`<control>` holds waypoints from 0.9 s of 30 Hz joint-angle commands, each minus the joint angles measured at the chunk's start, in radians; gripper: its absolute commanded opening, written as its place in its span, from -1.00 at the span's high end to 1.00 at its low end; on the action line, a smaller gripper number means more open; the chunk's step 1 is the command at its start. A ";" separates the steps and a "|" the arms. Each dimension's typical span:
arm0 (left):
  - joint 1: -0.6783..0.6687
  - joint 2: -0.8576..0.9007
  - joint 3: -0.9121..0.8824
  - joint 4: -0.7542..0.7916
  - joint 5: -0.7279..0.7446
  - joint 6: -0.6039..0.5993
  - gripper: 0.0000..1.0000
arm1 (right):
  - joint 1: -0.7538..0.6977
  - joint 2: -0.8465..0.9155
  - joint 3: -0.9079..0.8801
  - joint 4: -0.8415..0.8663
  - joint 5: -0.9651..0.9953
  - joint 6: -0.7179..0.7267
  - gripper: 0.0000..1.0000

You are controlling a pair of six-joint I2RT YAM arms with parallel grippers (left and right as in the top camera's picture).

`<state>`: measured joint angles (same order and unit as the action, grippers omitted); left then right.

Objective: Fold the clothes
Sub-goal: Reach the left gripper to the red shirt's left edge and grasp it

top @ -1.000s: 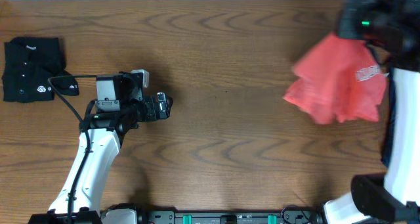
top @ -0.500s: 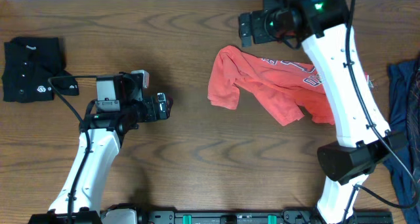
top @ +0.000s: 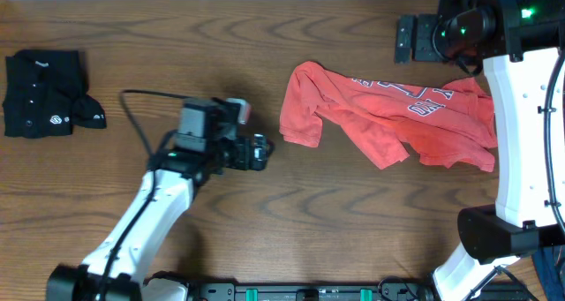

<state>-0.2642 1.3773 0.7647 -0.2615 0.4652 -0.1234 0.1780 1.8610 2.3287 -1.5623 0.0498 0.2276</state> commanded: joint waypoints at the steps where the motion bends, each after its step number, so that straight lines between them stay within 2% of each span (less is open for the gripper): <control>1: -0.064 0.080 0.018 0.041 -0.002 -0.104 -0.96 | 0.015 -0.008 0.013 -0.018 0.006 -0.019 -0.99; 4: -0.098 0.160 0.024 0.086 0.005 -0.177 -0.96 | 0.037 -0.012 0.013 -0.027 -0.001 -0.019 -0.98; 13: -0.175 0.379 0.200 0.118 0.182 -0.178 -0.96 | 0.099 -0.039 0.013 -0.030 -0.005 -0.024 -0.98; 18: -0.226 0.446 0.305 0.056 0.174 -0.178 -0.96 | 0.111 -0.063 0.013 -0.031 -0.006 -0.023 -0.99; 20: -0.242 0.462 0.337 0.002 0.134 -0.179 -0.96 | 0.111 -0.074 0.013 -0.034 -0.006 -0.024 -0.98; 27: -0.290 0.471 0.417 -0.283 -0.252 -0.159 -0.96 | 0.111 -0.104 0.013 -0.035 -0.046 -0.050 -0.99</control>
<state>-0.5415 1.8389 1.1404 -0.5083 0.4156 -0.2951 0.2790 1.7828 2.3291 -1.5967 0.0353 0.2104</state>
